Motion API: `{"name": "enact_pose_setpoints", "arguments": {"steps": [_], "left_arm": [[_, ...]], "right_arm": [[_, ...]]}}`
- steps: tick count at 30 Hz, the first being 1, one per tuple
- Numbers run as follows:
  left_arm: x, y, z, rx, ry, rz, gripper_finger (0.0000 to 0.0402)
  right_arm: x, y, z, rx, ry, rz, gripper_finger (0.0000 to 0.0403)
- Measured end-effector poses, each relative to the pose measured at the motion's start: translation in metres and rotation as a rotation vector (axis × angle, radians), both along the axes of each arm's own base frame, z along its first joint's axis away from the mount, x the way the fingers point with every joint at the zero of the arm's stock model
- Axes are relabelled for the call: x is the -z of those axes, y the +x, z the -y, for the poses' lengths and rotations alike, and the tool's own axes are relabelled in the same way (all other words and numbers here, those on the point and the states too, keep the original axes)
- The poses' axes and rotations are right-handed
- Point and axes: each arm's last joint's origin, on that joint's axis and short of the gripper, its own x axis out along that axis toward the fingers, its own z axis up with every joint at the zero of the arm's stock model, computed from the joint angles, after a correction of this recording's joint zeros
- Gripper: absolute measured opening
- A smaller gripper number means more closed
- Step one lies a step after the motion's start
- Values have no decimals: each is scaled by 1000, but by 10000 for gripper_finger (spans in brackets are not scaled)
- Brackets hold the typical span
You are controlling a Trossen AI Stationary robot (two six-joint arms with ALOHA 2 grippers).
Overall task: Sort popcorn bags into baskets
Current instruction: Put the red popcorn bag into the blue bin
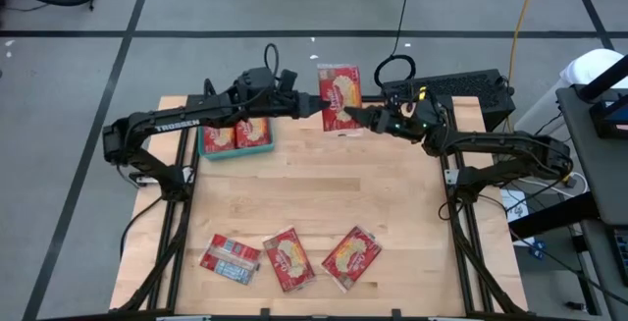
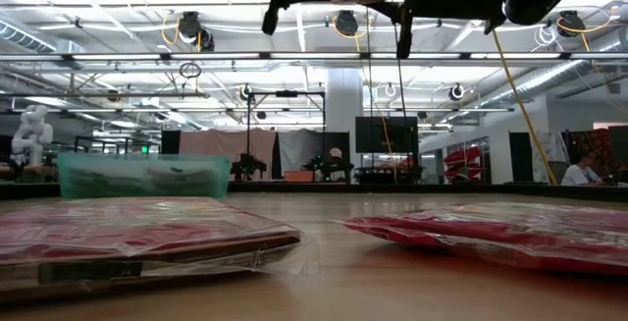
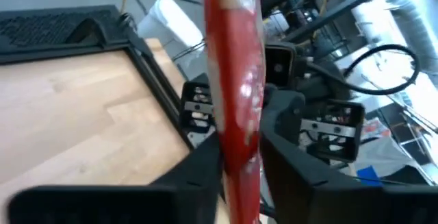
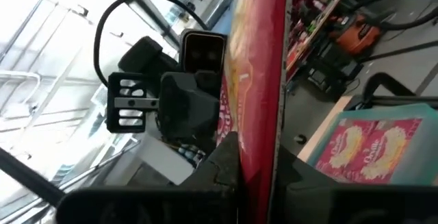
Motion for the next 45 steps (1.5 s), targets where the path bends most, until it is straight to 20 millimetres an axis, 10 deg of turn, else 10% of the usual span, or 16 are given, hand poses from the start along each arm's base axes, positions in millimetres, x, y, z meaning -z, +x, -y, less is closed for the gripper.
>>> {"name": "enact_pose_setpoints", "arguments": {"steps": [6, 13, 24, 45], "left_arm": [[4, 2, -11, 29, 32, 10, 15], [6, -8, -32, 120, 9, 5, 40], [0, -50, -73, 236, -16, -7, 6], [-21, -210, -53, -125, -14, -447, 4]], "right_arm": [[4, 1, 1, 49, 4, -43, 13], [5, 2, -2, 77, 25, -45, 21], [11, 2, 1, 154, 126, -75, 165], [14, -8, 23, 136, 30, -140, 204]]}}
